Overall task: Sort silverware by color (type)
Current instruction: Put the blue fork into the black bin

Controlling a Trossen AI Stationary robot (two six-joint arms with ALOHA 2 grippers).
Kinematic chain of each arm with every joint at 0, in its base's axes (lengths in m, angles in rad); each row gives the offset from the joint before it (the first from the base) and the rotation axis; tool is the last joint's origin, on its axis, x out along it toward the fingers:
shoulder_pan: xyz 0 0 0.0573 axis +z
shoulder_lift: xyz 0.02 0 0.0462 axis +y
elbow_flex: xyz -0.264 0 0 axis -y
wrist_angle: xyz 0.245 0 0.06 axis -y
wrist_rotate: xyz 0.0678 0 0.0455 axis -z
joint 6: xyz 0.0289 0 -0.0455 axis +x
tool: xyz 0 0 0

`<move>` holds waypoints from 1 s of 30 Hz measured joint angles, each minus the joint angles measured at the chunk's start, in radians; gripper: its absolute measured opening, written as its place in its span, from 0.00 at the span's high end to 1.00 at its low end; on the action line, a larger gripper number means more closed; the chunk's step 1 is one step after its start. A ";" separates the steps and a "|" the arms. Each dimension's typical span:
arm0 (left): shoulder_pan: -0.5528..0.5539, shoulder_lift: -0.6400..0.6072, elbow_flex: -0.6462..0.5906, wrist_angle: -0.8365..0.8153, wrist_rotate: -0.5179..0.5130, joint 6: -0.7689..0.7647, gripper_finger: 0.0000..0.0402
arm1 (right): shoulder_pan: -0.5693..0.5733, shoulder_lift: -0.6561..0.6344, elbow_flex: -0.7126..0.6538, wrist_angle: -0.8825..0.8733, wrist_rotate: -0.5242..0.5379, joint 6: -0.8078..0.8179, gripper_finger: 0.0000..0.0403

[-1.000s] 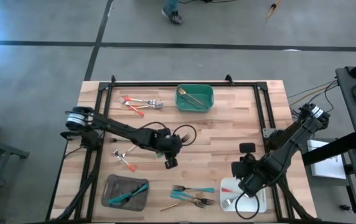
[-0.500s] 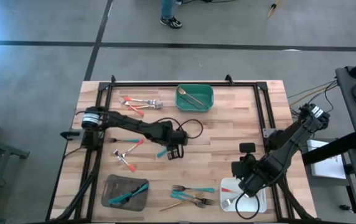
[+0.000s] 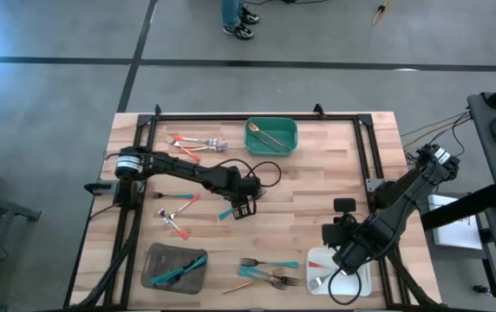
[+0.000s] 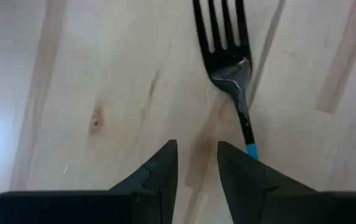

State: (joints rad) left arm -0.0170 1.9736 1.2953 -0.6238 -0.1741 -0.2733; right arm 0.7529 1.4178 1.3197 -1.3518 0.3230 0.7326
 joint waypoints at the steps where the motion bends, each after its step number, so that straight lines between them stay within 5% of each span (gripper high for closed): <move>1: 0.000 -0.001 0.000 -0.003 0.000 -0.006 0.76 | -0.001 0.000 0.000 0.000 0.003 0.014 0.88; 9: -0.002 -0.007 0.000 -0.006 0.131 -0.034 0.76 | -0.004 0.000 0.000 0.002 0.011 0.061 0.88; 30: -0.048 -0.013 0.109 -0.068 0.089 -0.004 0.76 | -0.005 0.000 0.000 0.005 0.019 0.069 0.88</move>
State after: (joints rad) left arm -0.0654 1.9610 1.4044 -0.6914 -0.0847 -0.2773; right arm 0.7479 1.4178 1.3193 -1.3464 0.3416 0.8013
